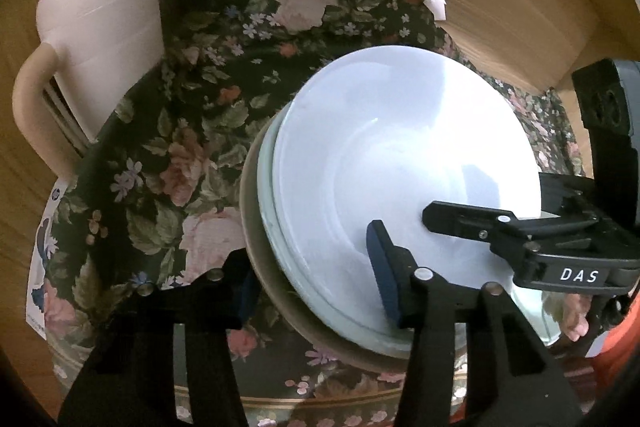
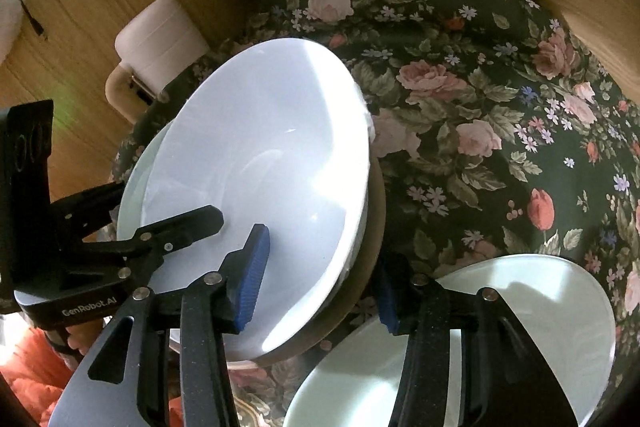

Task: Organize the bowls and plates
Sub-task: 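Hold the white bowl rim with both tools and settle it in the stack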

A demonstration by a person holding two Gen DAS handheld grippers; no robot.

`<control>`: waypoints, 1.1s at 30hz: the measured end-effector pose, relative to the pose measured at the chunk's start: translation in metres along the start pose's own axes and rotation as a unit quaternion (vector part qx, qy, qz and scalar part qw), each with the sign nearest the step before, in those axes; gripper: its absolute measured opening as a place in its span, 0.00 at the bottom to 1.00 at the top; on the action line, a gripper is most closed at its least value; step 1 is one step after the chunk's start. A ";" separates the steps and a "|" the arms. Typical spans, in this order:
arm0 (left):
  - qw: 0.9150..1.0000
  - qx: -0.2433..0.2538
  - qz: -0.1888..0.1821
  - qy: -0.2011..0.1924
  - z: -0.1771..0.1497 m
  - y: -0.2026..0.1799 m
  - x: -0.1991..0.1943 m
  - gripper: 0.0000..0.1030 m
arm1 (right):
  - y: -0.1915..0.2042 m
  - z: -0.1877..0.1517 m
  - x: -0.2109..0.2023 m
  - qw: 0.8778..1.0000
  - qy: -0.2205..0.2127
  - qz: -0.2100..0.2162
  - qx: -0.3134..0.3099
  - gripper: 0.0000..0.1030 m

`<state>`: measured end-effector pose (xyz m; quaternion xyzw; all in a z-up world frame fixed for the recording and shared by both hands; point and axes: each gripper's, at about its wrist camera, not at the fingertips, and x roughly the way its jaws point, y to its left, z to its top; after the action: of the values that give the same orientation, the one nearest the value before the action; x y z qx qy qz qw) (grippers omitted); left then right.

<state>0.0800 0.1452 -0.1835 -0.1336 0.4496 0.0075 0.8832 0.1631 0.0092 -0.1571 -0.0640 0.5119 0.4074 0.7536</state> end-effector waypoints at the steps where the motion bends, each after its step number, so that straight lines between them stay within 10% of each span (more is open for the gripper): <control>1: 1.000 -0.002 -0.001 -0.001 0.000 0.000 0.000 0.47 | -0.001 0.000 -0.001 1.000 -0.002 0.002 0.004 0.41; 33: 0.999 0.009 0.002 -0.046 0.018 -0.047 -0.027 0.47 | -0.029 -0.024 -0.075 0.995 -0.086 -0.012 0.040 0.34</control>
<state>0.0845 0.1066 -0.1412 -0.1245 0.4089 0.0110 0.9040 0.1544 -0.0631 -0.1158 -0.0050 0.4602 0.3816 0.8016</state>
